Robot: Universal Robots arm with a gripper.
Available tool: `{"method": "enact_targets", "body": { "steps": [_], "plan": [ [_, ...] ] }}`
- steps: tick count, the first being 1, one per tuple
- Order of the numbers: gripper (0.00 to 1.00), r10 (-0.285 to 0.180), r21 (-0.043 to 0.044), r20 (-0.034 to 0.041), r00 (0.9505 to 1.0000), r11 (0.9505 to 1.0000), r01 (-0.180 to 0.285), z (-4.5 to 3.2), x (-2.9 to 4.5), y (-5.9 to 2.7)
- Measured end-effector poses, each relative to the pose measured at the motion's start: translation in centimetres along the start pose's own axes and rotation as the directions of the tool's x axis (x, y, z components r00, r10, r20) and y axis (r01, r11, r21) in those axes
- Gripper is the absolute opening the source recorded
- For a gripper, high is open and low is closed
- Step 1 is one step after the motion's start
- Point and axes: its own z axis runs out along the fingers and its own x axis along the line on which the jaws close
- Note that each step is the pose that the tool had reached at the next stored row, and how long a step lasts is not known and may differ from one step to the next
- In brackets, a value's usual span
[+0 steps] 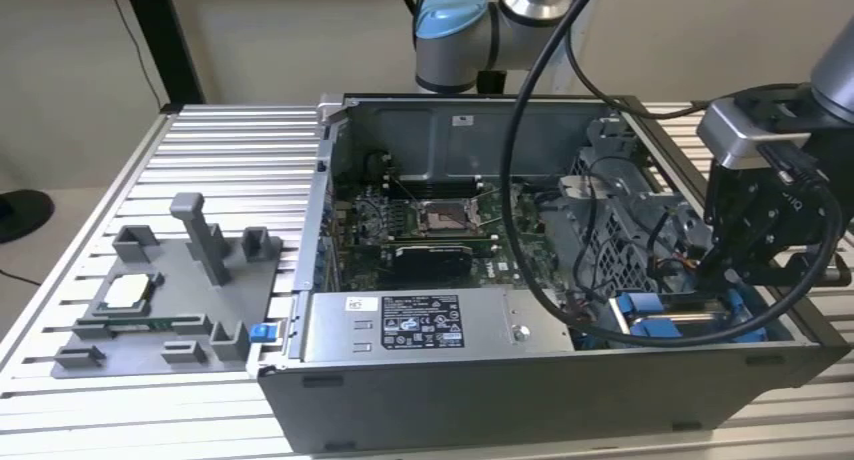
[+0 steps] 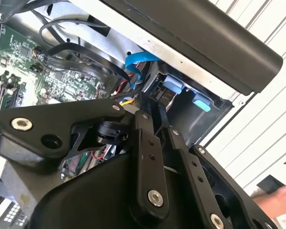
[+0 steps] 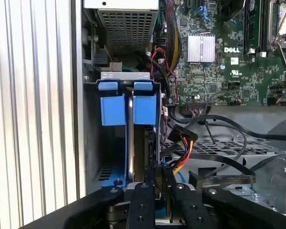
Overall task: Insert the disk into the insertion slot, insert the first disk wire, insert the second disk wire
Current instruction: 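Insert the first disk wire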
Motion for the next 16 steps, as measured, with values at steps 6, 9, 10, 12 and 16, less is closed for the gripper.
{"method": "enact_targets", "body": {
  "steps": [6,9,10,12,16],
  "plan": [
    [0.0,0.004,0.0004,-0.0038,1.0,1.0,-0.004,0.05,-0.02,0.0],
    [0.0,0.004,0.0004,-0.0037,1.0,1.0,-0.004,0.11,-0.01,0.0],
    [0.0,0.004,0.0004,-0.0037,1.0,1.0,-0.004,0.12,-0.01,0.0],
    [0.0,0.003,0.0004,-0.0036,1.0,1.0,-0.003,0.16,0.02,-0.01],
    [0.0,0.003,0.0004,-0.0039,1.0,1.0,-0.003,0.18,0.1,-0.02]
  ]
}}
